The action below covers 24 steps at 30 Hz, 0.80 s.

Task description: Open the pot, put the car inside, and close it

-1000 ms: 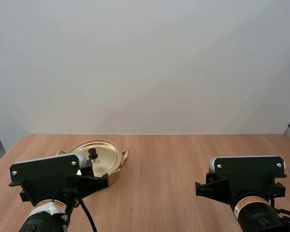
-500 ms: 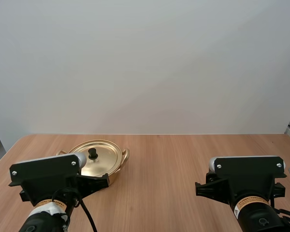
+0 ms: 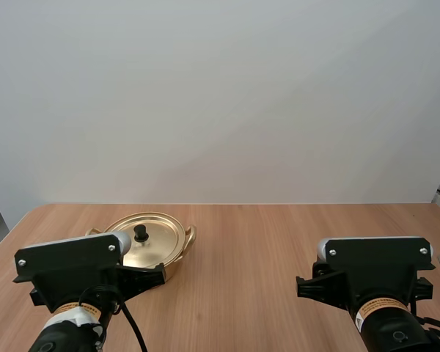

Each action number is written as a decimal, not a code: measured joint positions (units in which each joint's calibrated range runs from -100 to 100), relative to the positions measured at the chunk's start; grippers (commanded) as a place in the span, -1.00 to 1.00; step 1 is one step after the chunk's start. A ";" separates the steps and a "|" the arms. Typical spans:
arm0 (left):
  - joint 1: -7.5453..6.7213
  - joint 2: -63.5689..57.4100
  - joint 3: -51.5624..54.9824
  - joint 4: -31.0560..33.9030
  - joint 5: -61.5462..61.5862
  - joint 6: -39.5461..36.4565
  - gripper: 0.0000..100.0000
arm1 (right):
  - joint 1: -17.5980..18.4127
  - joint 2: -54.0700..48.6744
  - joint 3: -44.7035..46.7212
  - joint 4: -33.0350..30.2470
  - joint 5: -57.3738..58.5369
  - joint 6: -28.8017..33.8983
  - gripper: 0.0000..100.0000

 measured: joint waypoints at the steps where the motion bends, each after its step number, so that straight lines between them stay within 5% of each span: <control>1: 0.00 0.00 0.00 0.00 0.00 0.00 -1.00 | 0.00 0.00 0.00 0.00 0.00 0.28 1.00; 6: 0.00 0.00 0.00 0.00 0.00 0.00 -1.00 | 0.00 0.00 0.00 1.50 -0.17 0.72 1.00; 15: 0.00 0.00 0.00 0.00 0.00 0.00 -1.00 | 0.15 0.00 0.00 14.38 -6.37 -3.54 0.99; 24: 0.00 0.00 0.00 0.00 0.00 0.00 -1.00 | 0.15 0.00 0.00 23.14 -0.69 -8.80 -0.56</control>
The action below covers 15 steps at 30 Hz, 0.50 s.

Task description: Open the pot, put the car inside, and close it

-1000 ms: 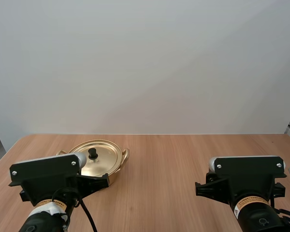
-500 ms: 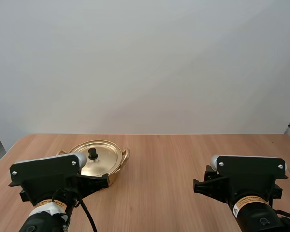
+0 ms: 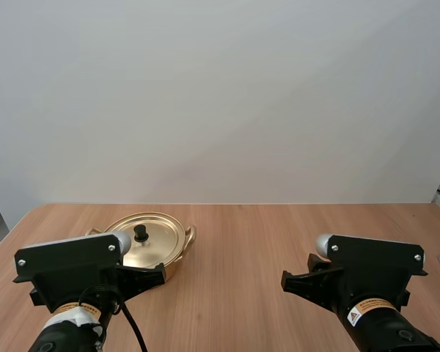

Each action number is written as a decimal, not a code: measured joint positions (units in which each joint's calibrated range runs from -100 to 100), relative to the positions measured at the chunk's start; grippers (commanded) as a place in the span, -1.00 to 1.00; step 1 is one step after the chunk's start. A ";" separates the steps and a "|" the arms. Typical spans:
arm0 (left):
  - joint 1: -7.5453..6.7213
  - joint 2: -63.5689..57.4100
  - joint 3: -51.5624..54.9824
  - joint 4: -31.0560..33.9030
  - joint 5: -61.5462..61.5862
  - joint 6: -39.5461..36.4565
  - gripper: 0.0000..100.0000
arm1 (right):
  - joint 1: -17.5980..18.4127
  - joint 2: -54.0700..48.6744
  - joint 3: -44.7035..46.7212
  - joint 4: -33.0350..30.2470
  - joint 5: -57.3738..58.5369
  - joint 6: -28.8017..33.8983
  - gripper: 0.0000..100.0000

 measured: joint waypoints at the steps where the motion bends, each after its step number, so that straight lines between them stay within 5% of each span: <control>1: 0.00 0.00 0.00 0.00 0.00 0.00 -1.00 | 0.00 0.00 0.00 0.27 0.19 0.00 -0.70; 3: 0.00 0.00 0.00 0.00 0.00 0.00 -1.00 | 0.08 0.00 0.00 1.11 0.67 0.00 -1.00; 15: 0.00 0.00 0.00 0.00 0.00 0.00 -1.00 | 0.77 0.00 0.00 1.89 1.54 -0.03 -1.00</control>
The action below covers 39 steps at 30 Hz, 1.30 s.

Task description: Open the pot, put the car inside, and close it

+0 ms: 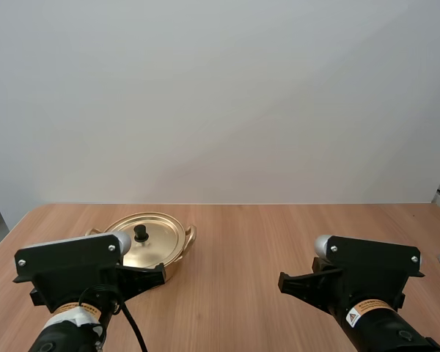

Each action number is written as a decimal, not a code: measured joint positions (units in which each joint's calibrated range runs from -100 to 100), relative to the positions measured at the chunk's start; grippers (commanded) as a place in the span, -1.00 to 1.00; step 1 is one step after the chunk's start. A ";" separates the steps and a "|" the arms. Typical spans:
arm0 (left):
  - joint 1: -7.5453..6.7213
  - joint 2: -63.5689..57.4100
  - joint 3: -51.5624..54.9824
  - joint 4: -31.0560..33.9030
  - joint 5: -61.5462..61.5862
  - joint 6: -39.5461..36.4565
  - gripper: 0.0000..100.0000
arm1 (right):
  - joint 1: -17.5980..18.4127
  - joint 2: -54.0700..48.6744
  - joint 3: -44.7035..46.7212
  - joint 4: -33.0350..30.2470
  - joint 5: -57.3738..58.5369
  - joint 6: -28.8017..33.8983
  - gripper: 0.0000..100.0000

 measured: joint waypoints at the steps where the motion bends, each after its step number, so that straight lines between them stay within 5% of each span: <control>1: 0.00 0.00 0.00 0.00 0.00 0.00 -1.00 | 0.00 0.00 0.00 0.00 0.00 -0.10 -1.00; 10: 0.00 0.00 0.00 0.00 0.00 0.00 -1.00 | 0.00 0.00 0.00 0.00 -0.18 -1.20 -1.00; 19: 0.00 0.00 0.00 0.00 0.00 0.00 -1.00 | 0.00 0.00 0.00 0.30 -3.22 -9.27 -1.00; 39: 0.00 0.00 0.00 0.00 0.00 0.00 -1.00 | 0.00 0.00 0.00 0.44 -3.35 -9.24 -1.00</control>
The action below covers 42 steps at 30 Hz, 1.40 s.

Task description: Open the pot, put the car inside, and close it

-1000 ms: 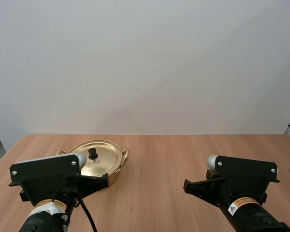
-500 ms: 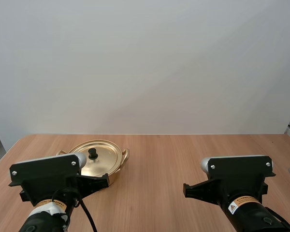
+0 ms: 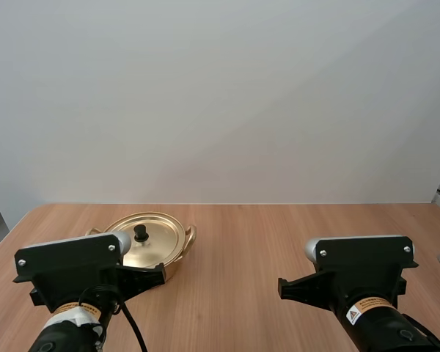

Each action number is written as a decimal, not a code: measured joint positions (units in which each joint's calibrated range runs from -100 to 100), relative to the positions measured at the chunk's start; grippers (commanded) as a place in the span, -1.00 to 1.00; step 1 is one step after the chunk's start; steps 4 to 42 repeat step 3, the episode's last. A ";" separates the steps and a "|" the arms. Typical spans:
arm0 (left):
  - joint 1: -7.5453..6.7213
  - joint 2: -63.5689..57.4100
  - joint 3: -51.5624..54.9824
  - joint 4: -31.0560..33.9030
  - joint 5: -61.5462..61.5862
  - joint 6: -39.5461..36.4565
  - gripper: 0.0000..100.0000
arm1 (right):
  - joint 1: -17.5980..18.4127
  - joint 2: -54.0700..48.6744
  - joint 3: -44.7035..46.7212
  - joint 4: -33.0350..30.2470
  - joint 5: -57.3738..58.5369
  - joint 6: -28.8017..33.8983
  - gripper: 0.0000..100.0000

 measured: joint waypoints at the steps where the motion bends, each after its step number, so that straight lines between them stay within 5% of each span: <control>1: 0.00 0.00 0.00 0.00 0.00 0.00 -1.00 | 0.00 0.00 0.00 0.00 0.00 0.00 -1.00; 42: 0.00 0.00 0.00 0.00 0.00 0.00 -1.00 | 0.00 0.00 0.00 0.00 0.00 0.00 -1.00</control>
